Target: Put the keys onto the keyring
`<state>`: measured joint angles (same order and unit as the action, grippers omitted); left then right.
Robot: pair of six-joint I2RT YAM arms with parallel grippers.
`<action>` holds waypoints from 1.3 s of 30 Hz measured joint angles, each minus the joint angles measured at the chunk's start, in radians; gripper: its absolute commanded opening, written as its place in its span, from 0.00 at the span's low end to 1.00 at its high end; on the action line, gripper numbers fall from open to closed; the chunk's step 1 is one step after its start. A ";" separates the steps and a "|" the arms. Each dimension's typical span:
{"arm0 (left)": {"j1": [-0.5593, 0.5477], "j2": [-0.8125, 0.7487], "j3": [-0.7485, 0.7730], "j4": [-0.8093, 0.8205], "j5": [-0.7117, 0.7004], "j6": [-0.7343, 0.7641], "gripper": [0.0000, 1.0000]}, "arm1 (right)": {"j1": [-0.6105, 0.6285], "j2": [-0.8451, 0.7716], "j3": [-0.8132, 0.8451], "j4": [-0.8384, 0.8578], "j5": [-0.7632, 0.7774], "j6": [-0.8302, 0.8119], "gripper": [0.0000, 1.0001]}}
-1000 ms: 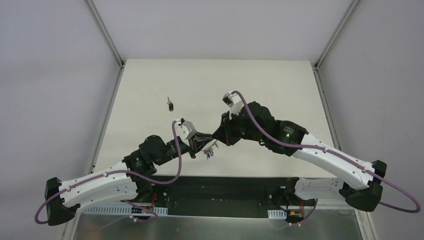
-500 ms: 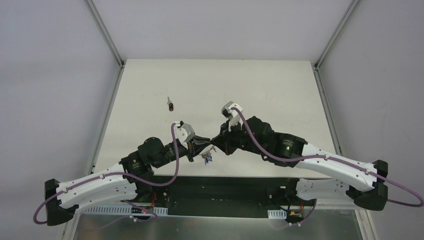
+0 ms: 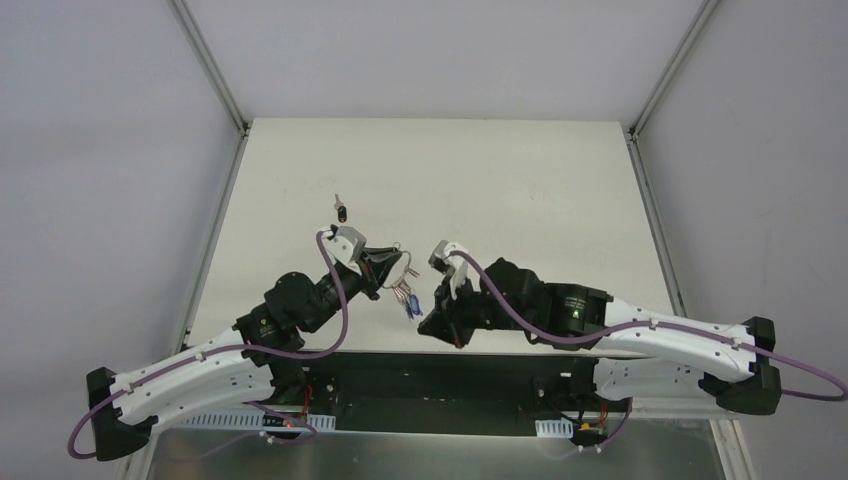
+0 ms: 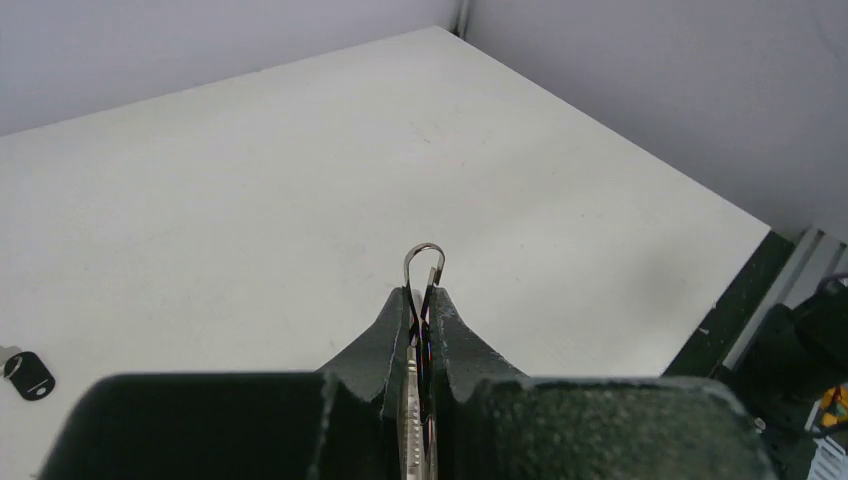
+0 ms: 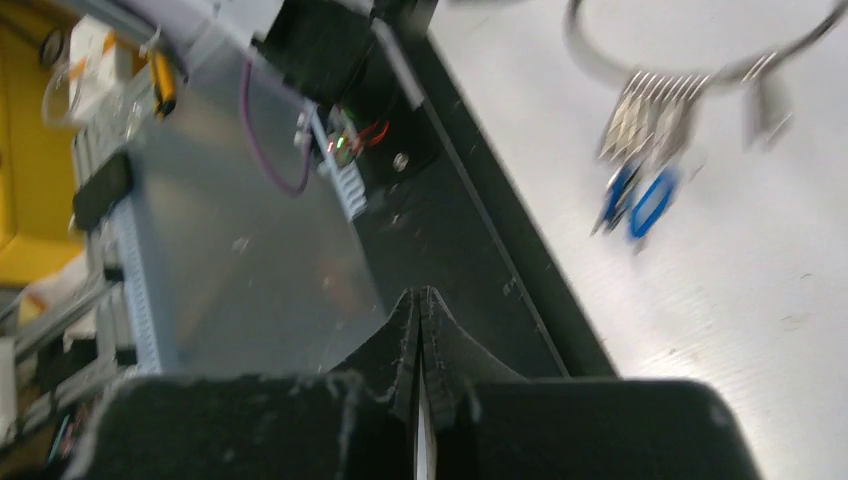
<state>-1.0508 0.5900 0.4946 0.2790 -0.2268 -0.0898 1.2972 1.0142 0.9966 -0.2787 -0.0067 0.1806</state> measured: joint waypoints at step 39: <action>0.011 -0.118 0.004 -0.142 0.023 0.034 0.00 | -0.409 0.203 0.204 -0.167 -0.241 0.161 0.47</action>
<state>-1.0397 0.4717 0.4988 0.1368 -0.2039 -0.0559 0.8879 1.2167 1.2011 -0.4454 -0.2474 0.3416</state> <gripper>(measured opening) 0.030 0.471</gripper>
